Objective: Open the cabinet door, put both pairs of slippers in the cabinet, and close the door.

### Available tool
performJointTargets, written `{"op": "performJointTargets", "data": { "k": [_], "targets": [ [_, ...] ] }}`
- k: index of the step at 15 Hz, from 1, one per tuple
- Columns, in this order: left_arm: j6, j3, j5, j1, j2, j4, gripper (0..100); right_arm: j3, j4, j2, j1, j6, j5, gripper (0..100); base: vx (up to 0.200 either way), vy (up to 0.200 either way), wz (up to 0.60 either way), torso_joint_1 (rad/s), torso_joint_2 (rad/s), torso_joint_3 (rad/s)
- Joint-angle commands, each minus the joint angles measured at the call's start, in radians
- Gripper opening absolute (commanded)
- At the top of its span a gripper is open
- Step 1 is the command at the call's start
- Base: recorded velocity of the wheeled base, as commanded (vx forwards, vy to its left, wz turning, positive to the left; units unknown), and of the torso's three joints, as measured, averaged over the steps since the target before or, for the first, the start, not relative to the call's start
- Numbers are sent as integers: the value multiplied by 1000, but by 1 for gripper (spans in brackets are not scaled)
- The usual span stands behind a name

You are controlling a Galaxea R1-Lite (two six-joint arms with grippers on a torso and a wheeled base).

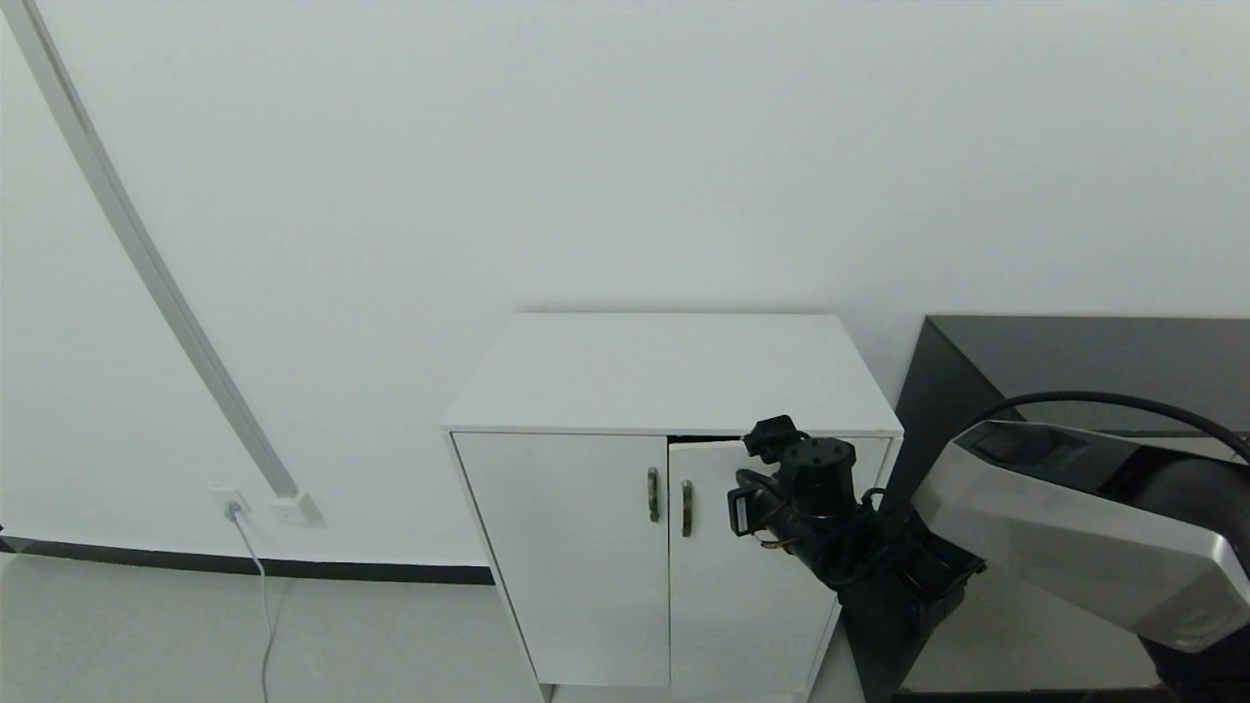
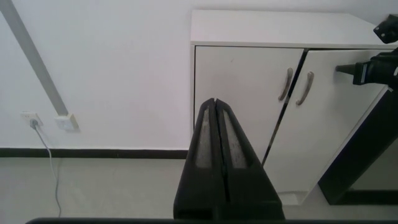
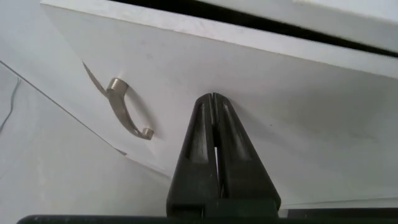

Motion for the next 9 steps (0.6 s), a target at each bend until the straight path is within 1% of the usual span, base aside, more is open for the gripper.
{"op": "performJointTargets", "data": {
  "k": [1,9],
  "targets": [
    [0,0,1,0,0,0,0,-19,6,7,-2,0,-1,0,0,0,0,0,0,0],
    [0,0,1,0,0,0,0,-48,18,15,-12,-2,0,0,0,0,0,0,0,0]
  ]
}}
